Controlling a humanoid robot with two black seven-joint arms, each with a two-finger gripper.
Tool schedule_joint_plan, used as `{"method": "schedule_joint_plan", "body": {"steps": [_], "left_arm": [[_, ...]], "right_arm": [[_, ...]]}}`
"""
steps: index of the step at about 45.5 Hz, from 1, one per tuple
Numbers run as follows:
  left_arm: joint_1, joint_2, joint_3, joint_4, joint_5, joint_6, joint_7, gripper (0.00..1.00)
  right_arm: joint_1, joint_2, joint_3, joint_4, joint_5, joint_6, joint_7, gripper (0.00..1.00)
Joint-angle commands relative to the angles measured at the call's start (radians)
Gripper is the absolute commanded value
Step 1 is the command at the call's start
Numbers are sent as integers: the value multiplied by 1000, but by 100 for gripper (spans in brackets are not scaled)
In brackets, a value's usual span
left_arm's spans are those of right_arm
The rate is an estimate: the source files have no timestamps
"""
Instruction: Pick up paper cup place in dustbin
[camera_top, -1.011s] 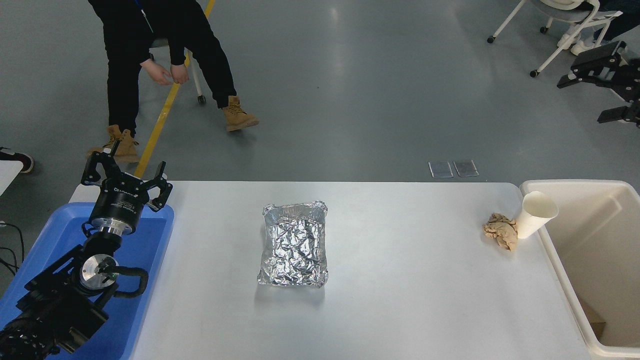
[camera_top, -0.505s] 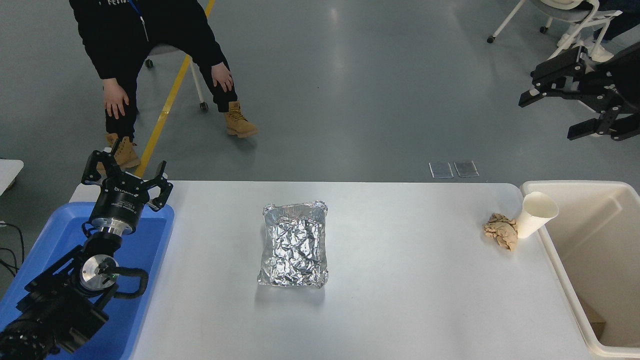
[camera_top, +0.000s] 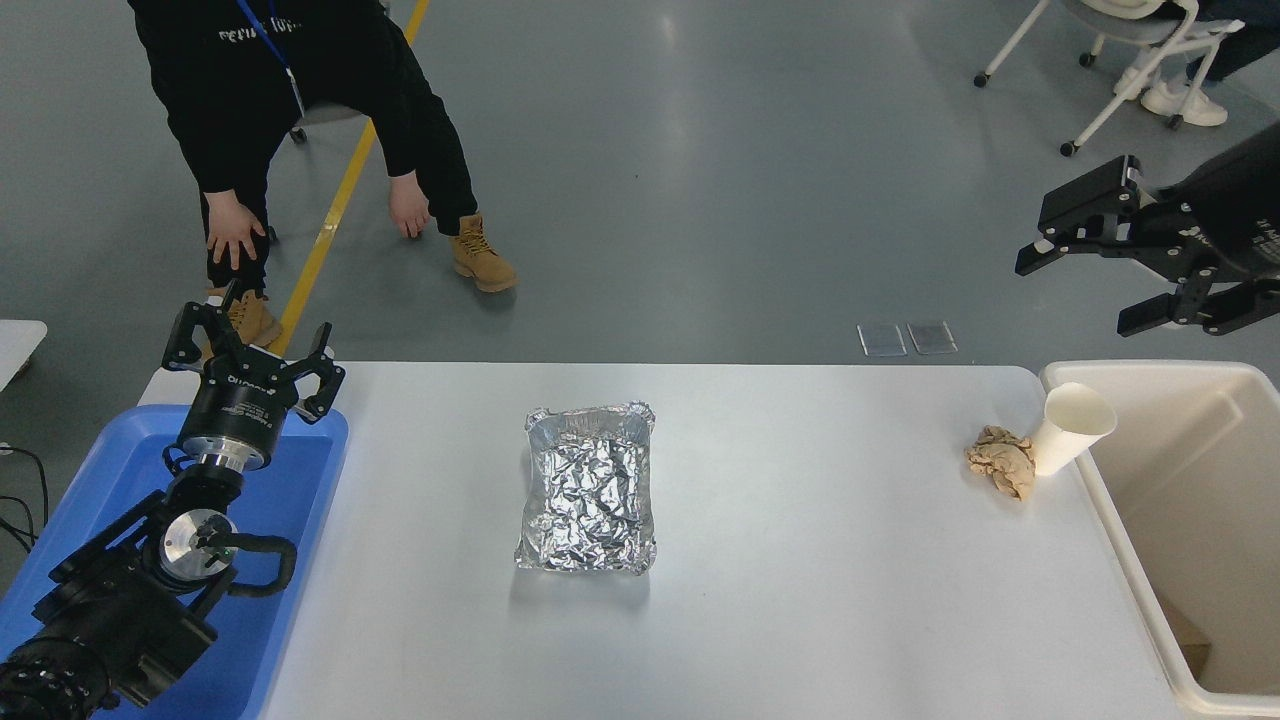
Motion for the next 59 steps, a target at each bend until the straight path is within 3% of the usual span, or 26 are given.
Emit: {"method": "schedule_joint_plan", "body": {"steps": [1, 23, 37, 59], "left_arm": [[-1, 0, 0, 0, 0, 0, 0, 99], [0, 0, 0, 0, 0, 0, 0, 99], [0, 0, 0, 0, 0, 0, 0, 99], [0, 0, 0, -1, 0, 0, 0, 99]], "right_arm": [[-176, -11, -14, -73, 1, -127, -4, 100], [-642, -5, 87, -283, 28, -580, -4, 100], [-848, 20, 166, -456, 259, -699, -7, 100], [-1012, 46, 316, -476, 274, -893, -4, 100]]}}
